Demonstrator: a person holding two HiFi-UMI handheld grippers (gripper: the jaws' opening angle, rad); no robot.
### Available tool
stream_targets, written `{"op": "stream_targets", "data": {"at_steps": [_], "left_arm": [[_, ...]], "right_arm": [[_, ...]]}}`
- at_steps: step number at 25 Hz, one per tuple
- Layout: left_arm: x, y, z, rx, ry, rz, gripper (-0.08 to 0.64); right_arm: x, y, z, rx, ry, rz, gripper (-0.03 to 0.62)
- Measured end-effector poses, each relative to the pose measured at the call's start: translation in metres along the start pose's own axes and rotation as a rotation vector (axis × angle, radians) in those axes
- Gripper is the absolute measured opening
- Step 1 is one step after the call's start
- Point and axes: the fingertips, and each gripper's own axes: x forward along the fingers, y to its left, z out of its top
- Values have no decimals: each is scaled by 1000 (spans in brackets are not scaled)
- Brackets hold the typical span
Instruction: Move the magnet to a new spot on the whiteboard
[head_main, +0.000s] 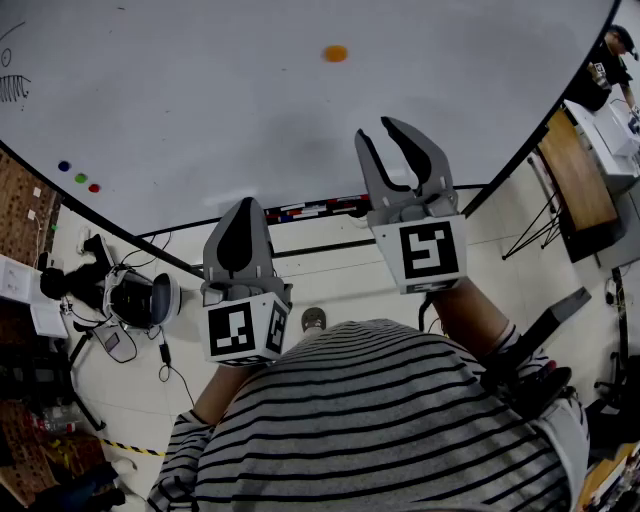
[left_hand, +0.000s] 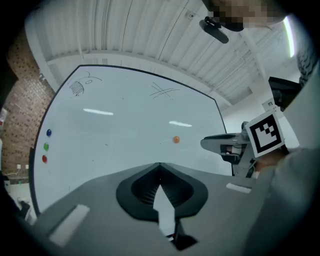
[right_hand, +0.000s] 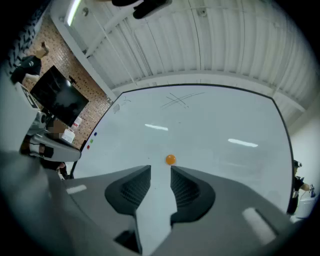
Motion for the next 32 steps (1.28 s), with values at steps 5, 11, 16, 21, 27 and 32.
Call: {"op": "stream_targets", "data": {"at_steps": [5,11,16,21,27,32], "left_arm": [[15,16,13,7,3,-38,17],[52,56,1,-4,12,-44,17],[71,71,-10,-11,29,-53,17],[76,75,-13,-11,35,-58,17],[71,76,-12,-11,30,-52,17],[71,78,-10,-4,26,-43,17]], "right_arm": [[45,-11,14,-42,0,-61,135],[103,-13,-4,-65,28,-121,149],[122,-15,0,-42,-10,-147,149],[122,-18,3,-49,-31,-172,115],[121,-18,3,-80,-36,-204,115],[120,-21,2,-61,-30,-210,123]]}}
